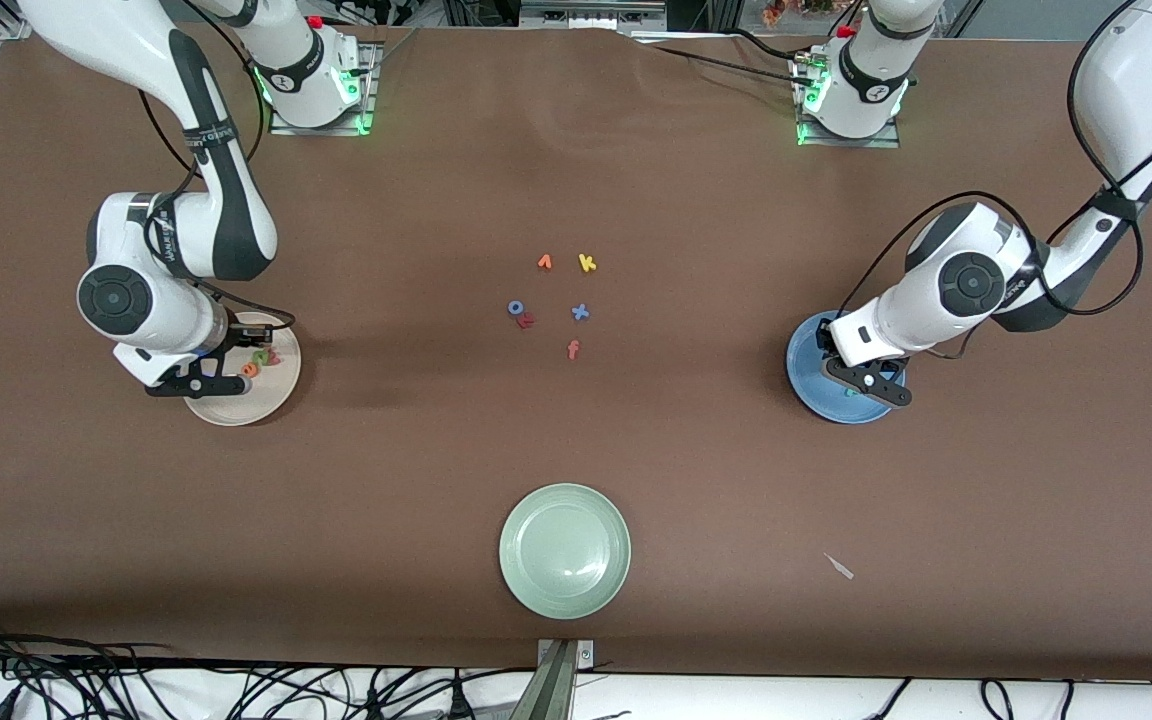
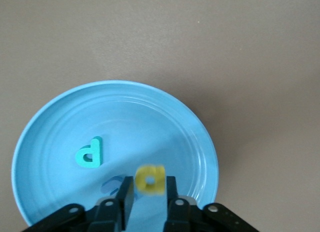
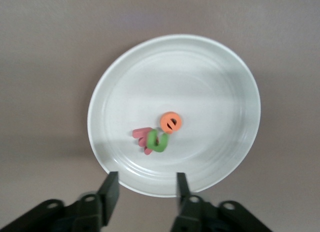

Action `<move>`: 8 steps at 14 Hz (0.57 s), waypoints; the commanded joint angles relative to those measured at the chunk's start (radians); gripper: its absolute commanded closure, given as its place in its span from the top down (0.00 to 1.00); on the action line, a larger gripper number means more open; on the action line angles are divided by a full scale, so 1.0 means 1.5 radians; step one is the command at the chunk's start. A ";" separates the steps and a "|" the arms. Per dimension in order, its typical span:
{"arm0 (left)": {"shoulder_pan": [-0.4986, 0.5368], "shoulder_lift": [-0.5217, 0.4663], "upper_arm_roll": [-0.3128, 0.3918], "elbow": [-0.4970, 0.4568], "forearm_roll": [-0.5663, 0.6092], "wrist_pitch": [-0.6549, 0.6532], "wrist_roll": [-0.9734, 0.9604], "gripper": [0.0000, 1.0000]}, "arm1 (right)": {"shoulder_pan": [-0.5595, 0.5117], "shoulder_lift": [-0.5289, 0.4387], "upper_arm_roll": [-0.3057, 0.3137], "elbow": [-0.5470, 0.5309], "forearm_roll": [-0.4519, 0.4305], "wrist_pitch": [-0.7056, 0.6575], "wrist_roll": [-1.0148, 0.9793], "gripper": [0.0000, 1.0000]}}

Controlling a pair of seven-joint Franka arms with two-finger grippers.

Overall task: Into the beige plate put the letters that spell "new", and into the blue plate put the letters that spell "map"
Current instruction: 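Place the u on the beige plate while the left gripper places the a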

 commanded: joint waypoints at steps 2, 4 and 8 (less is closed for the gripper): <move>-0.005 -0.008 -0.008 0.010 -0.036 -0.010 0.014 1.00 | 0.010 0.007 0.009 0.089 0.036 -0.131 -0.001 1.00; -0.006 -0.010 -0.029 0.042 -0.067 -0.055 0.014 1.00 | 0.031 0.006 0.009 0.112 0.054 -0.173 0.008 1.00; -0.025 -0.010 -0.097 0.180 -0.126 -0.246 0.014 1.00 | 0.066 0.003 0.009 0.181 0.062 -0.259 0.089 1.00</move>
